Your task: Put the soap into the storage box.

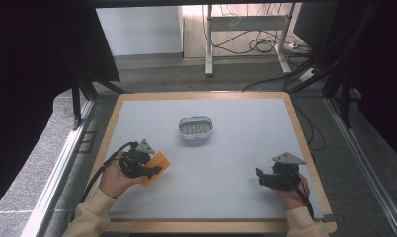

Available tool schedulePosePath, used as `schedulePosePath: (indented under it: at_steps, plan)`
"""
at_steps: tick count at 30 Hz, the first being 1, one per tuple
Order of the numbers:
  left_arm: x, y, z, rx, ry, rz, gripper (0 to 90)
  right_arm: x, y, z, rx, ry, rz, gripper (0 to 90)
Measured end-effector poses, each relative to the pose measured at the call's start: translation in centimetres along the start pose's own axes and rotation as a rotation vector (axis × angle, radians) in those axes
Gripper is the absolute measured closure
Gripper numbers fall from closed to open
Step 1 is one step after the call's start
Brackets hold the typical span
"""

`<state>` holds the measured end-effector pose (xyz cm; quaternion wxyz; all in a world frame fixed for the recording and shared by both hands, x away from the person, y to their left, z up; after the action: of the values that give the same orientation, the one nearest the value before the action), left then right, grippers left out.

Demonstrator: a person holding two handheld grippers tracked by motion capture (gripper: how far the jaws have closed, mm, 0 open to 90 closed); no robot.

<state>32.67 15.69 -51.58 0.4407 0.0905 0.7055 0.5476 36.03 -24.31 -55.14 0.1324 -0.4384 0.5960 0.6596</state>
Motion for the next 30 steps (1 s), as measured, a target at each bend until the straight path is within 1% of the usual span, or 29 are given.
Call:
schedulePosePath:
  at_steps: [3, 5, 9, 12, 16, 30]
  plan:
    - [-0.2, 0.1, 0.1, 0.001, -0.005, -0.003, 61.9, 0.0, 0.0, 0.0, 0.000, 0.001, -0.001, 12.3]
    - [-0.5, 0.2, 0.2, 0.006, 0.000, -0.011, 61.9, 0.0, 0.0, 0.0, -0.003, -0.002, -0.002, 12.3]
    - [-1.3, 0.3, 0.2, 0.006, -0.013, -0.021, 61.9, 0.0, 0.1, -0.1, -0.004, -0.010, -0.009, 12.3]
    - [-1.8, 0.4, 0.3, 0.007, -0.019, -0.025, 61.9, -0.2, 0.3, 0.0, -0.007, -0.008, -0.025, 12.4]
    - [-2.3, 0.5, 0.3, 0.007, -0.023, -0.034, 62.0, -0.3, 0.5, 0.0, -0.007, -0.006, -0.031, 12.5]
    - [-3.6, 1.2, 0.3, 0.003, -0.052, -0.036, 61.9, -0.3, 0.5, 0.1, -0.005, -0.004, -0.035, 12.5]
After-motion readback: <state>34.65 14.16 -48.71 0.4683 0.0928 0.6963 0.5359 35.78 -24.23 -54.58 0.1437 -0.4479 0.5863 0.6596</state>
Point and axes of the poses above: each handheld gripper's, and its own axes: y roughly backward along the jaws, x roughly out of its underside, z roughly to its left, the point moved 7 cm from there along -y, roughly forward along the jaws, and after that the axes turned 2 degrees about z, right-handed, at the moved point
